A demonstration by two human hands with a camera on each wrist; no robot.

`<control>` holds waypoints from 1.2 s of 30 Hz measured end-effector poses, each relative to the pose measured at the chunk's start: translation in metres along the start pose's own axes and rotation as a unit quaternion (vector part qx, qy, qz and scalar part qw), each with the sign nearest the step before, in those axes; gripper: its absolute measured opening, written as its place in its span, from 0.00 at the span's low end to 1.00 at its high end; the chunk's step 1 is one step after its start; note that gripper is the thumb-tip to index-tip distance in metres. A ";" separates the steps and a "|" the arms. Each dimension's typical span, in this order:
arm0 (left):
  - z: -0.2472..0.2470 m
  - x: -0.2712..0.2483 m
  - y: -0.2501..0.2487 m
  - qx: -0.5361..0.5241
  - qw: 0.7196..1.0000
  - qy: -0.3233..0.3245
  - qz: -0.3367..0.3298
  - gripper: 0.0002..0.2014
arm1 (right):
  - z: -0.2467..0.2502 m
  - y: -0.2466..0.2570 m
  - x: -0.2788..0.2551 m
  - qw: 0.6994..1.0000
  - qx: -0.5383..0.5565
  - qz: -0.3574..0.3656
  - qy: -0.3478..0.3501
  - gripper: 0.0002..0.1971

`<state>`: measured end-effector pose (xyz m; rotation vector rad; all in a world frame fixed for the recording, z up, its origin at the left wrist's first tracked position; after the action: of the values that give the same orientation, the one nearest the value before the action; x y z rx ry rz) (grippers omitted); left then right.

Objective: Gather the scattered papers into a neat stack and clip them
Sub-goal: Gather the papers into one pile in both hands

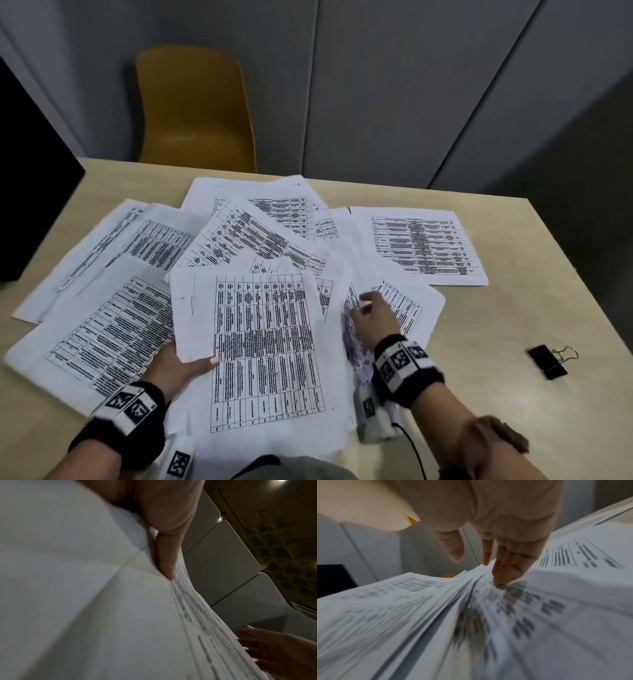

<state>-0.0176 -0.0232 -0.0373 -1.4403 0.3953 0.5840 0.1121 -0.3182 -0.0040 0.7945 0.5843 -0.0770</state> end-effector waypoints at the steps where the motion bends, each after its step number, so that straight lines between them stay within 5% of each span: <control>1: 0.000 0.000 0.000 -0.002 1.000 0.000 0.000 0.21 | 0.008 0.005 0.009 1.000 -0.002 0.002 -0.017 0.20; 7: 0.000 -0.005 -0.004 -0.026 0.999 0.030 -0.005 0.20 | 0.032 0.033 0.050 0.999 -0.017 0.045 -0.014 0.27; 9: 0.001 -0.006 -0.003 -0.031 0.999 0.033 0.000 0.21 | 0.035 0.037 0.056 0.999 -0.026 0.042 0.004 0.21; 12: 0.002 -0.006 -0.003 -0.023 0.999 0.031 0.008 0.24 | 0.039 0.032 0.057 0.995 -0.060 0.056 -0.063 0.07; 21: 0.005 -0.003 -0.001 -0.068 0.997 0.030 0.033 0.34 | 0.020 -0.023 0.017 0.977 0.110 0.057 -0.176 0.11; 27: 0.005 0.001 -0.002 -0.078 0.996 0.036 0.034 0.35 | 0.018 -0.026 0.016 0.962 0.224 0.071 -0.140 0.14; 31: 0.006 0.004 0.001 -0.076 0.996 0.027 0.041 0.28 | 0.037 -0.001 0.030 0.972 0.187 0.091 -0.109 0.21; 36: 0.006 0.006 0.005 -0.081 0.996 0.010 0.032 0.22 | 0.048 0.005 0.032 0.995 0.031 0.034 -0.089 0.06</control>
<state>-0.0167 -0.0160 -0.0443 -1.5934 0.4196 0.6656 0.1627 -0.3429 0.0087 0.8581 0.3879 -0.1021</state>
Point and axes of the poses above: each hand's wrist, its own x-axis towards the middle knuckle, its own z-axis out of the back of the hand, y = z × x, the point moved 1 cm from there along x, towards the middle knuckle, and after that the axes turned 13 degrees about y, right-handed, at the moved point
